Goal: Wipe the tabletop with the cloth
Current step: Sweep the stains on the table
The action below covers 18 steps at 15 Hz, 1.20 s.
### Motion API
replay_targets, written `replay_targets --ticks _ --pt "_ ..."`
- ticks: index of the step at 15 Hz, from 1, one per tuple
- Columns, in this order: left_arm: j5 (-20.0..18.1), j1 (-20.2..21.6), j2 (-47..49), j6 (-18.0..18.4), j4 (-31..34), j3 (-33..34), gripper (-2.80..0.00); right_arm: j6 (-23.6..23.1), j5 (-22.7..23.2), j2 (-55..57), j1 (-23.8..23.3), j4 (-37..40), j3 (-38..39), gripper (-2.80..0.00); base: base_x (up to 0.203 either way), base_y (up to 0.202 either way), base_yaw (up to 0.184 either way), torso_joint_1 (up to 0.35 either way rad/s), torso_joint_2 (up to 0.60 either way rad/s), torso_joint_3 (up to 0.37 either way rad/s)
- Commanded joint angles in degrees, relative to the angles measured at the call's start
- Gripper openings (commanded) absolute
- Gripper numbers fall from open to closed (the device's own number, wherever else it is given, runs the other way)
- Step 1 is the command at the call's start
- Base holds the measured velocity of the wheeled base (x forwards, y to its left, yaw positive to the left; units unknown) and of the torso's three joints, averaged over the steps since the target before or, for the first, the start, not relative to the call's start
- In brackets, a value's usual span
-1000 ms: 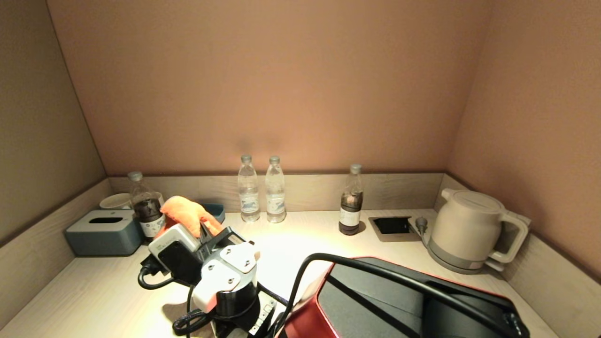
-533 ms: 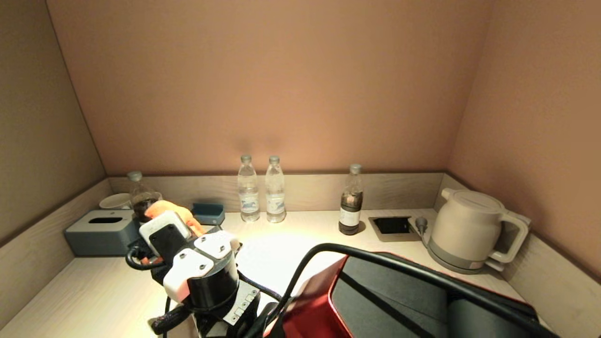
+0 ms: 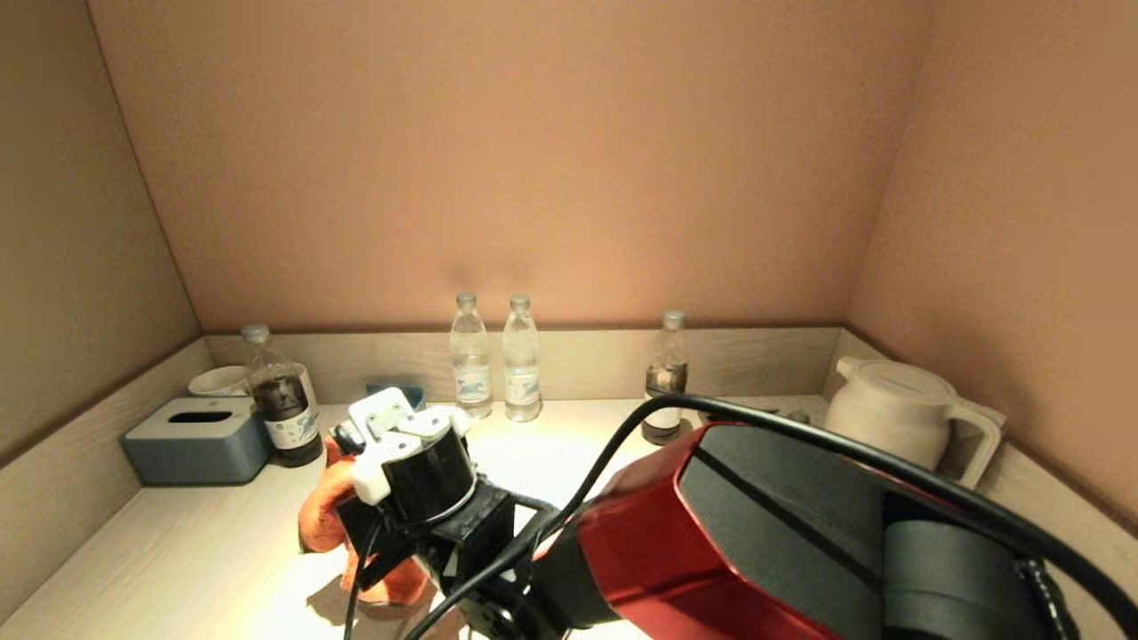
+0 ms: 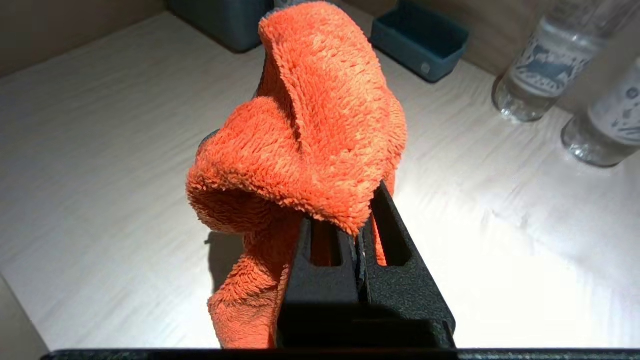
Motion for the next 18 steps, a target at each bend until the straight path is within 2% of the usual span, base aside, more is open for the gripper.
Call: replay_targets --ticks 1,2,3,4,5,7,13,14,15,17,18 --pt "0.0 0.0 0.0 0.0 0.0 0.0 -2.80 5.7 18.8 -1.5 -1.6 15.7 -0.3 -2.80 0.000 0.000 0.000 0.000 0.00 0.000" --pt "0.0 0.0 0.0 0.0 0.0 0.0 -2.80 4.7 20.1 -1.6 -2.1 17.0 -0.9 -2.80 0.000 0.000 0.000 0.000 0.00 0.000" --pt "0.0 0.0 0.0 0.0 0.0 0.0 -2.80 3.1 25.7 -1.7 -2.9 20.5 -1.9 -2.80 0.000 0.000 0.000 0.000 0.00 0.000" --pt "0.0 0.0 0.0 0.0 0.0 0.0 -2.80 -1.0 33.1 -1.8 -3.9 24.7 -2.8 -2.80 0.000 0.000 0.000 0.000 0.00 0.000" --pt "0.0 0.0 0.0 0.0 0.0 0.0 -2.80 -4.3 36.6 -1.9 -4.7 27.8 -3.8 -2.80 0.000 0.000 0.000 0.000 0.00 0.000" --pt "0.0 0.0 0.0 0.0 0.0 0.0 -2.80 -7.5 43.4 -1.4 -5.4 30.6 -6.7 -2.80 0.000 0.000 0.000 0.000 0.00 0.000" --pt "0.0 0.0 0.0 0.0 0.0 0.0 -2.80 -10.5 47.5 1.3 -5.5 34.4 -12.3 -2.80 0.000 0.000 0.000 0.000 0.00 0.000" --pt "0.0 0.0 0.0 0.0 0.0 0.0 -2.80 -13.0 51.6 1.6 -5.5 35.9 -12.8 -2.80 0.000 0.000 0.000 0.000 0.00 0.000" --pt "0.0 0.0 0.0 0.0 0.0 0.0 -2.80 -14.7 53.8 1.8 -5.6 37.2 -13.3 -2.80 0.000 0.000 0.000 0.000 0.00 0.000" --pt "0.0 0.0 0.0 0.0 0.0 0.0 -2.80 -15.4 54.7 2.6 -5.5 38.0 -14.8 -2.80 0.000 0.000 0.000 0.000 0.00 0.000" --pt "0.0 0.0 0.0 0.0 0.0 0.0 -2.80 -15.8 55.3 3.8 -5.5 39.1 -18.0 -2.80 0.000 0.000 0.000 0.000 0.00 0.000"
